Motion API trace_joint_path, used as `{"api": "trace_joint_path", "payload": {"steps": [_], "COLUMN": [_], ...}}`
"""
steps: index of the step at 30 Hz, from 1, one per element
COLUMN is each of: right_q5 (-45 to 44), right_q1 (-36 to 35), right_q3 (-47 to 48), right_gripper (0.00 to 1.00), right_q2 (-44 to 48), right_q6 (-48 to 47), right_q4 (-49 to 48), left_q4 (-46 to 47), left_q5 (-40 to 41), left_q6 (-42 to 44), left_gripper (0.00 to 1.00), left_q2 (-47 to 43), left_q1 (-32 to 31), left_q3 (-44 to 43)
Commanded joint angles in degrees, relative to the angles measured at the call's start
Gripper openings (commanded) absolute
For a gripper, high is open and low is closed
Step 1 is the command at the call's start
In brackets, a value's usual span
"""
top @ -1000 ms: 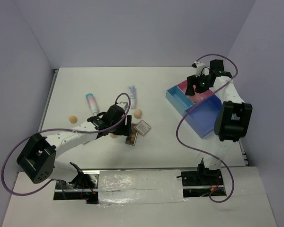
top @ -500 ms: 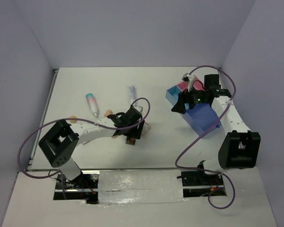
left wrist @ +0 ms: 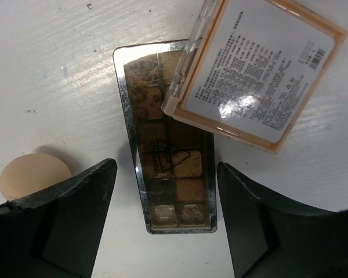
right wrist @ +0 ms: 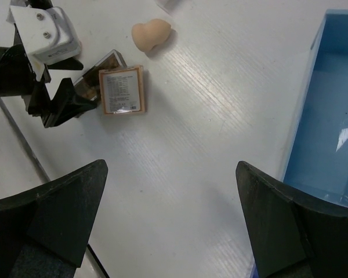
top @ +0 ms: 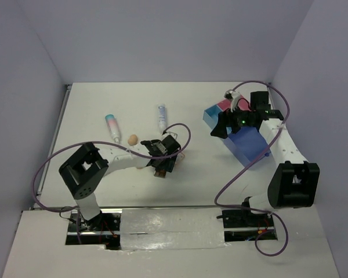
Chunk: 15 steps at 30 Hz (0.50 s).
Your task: Organize the makeup
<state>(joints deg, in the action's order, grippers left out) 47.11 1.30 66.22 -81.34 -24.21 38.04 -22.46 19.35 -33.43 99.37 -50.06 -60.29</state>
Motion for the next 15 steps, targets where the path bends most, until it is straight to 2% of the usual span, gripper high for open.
{"api": "trace_joint_path", "payload": {"steps": [1,5,8,11,12,15], "right_q5": [-0.5,-1.1,-1.6,-1.9,-2.0,-2.1], "right_q1": [-0.9,-0.9,-3.5,-4.9,-5.3,-7.4], "right_q3": [-1.0,-2.1,-3.1,-4.0,-4.2,-4.9], "right_gripper": [1.00,0.99,0.99,1.00,1.00,0.99], "right_q2": [2.1,2.5,3.0,3.8,4.0,4.8], "right_q6": [0.8,0.8,0.5,0.2,0.2,0.0], "right_q4": [-2.2,-2.0,-1.7,-1.5,-1.4,-1.0], "left_q4": [-1.0,-0.6,-0.5,0.1,0.3,0.0], "left_q5": [2.0,1.0,0.1,-0.3,-0.5,-0.6], "left_q6": [-1.2,-1.1,-1.1,-1.0,-0.9,-0.6], "left_gripper": [0.83,0.81,0.74,0.59,0.49,0.30], "left_q2": [2.1,4.0,4.6,3.9,3.6,2.1], "left_q1": [-0.2,-0.2,-0.3,-0.2,-0.3,-0.3], "left_q3": [-2.1,-2.4,-2.1,-1.3,-1.3,-1.6]}}
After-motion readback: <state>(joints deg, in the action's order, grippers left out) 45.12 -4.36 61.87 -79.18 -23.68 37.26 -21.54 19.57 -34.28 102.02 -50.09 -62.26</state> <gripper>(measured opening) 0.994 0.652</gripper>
